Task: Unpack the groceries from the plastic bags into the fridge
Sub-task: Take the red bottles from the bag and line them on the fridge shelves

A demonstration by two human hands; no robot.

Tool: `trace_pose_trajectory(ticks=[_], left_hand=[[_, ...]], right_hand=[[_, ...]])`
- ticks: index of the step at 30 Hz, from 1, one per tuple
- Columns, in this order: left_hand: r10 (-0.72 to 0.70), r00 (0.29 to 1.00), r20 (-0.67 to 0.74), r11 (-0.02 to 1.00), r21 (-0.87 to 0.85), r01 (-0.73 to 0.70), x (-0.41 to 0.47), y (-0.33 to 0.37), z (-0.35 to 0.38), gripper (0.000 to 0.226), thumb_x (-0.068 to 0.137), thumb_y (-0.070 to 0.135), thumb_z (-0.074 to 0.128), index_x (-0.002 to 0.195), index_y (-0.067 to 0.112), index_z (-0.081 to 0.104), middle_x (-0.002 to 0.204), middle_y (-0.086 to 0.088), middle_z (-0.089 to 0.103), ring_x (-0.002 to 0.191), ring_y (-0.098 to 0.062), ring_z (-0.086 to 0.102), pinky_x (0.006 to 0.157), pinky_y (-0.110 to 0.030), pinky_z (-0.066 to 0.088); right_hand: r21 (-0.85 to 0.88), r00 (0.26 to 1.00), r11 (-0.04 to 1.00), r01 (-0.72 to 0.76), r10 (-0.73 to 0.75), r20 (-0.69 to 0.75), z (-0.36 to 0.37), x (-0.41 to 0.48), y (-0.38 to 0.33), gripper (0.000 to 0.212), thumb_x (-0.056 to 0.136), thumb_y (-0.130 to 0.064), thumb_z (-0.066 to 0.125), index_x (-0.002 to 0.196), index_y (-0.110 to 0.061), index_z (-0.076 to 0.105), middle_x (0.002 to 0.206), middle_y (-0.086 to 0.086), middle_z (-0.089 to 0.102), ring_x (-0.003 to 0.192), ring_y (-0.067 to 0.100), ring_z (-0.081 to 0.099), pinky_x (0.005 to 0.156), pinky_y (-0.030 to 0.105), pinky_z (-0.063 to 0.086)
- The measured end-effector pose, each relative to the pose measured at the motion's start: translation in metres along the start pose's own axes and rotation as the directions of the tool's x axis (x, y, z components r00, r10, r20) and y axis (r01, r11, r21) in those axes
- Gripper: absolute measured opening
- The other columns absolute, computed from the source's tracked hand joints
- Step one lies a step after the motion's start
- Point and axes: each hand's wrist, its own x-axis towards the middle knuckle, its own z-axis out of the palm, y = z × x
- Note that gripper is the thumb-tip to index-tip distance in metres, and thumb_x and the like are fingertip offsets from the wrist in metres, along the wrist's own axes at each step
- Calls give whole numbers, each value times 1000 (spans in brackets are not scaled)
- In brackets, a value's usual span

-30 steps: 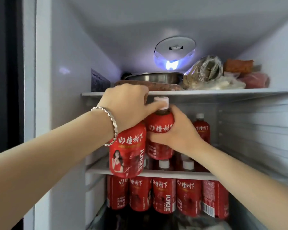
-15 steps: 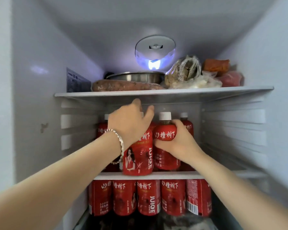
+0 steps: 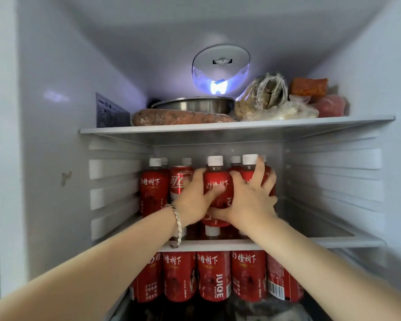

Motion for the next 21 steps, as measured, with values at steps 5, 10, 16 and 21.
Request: trace_pose_trajectory(ticks=[5, 10, 16, 21], left_hand=[[93, 987, -129, 898, 440, -27, 7, -26, -2, 62, 91, 28, 56, 144, 23, 23, 147, -8, 16, 133, -27, 24, 109, -34, 27], [-24, 974, -226, 798, 582, 154, 22, -52, -24, 84, 83, 46, 61, 147, 39, 7, 153, -9, -13, 141, -37, -8, 114, -55, 13], [-95, 976, -197, 825, 532, 188, 33, -61, -21, 92, 83, 49, 62, 146, 43, -5, 152, -10, -26, 138, -43, -22, 112, -62, 10], [-95, 979, -178, 830, 529, 177, 33, -62, -21, 95, 82, 47, 65, 147, 40, -3, 153, -10, -23, 138, -43, -22, 112, -63, 10]], right_hand=[[-108, 992, 989, -100, 107, 63, 10, 27, 5, 104, 67, -67, 67, 147, -29, 13, 146, 18, -37, 138, 50, -15, 106, 62, 29], [-163, 990, 982, -97, 113, 89, 25, 52, -8, 109, 66, -70, 66, 148, -27, 9, 148, 23, -29, 138, 52, -8, 105, 60, 30], [-170, 981, 983, -69, 98, 167, 30, 63, -9, 116, 66, -75, 62, 149, -29, -4, 149, 22, -27, 137, 55, -11, 109, 59, 26], [-303, 935, 946, -116, 207, 288, 31, 45, -17, 113, 81, -66, 53, 143, -24, -31, 137, 46, -29, 122, 50, 46, 99, 46, 47]])
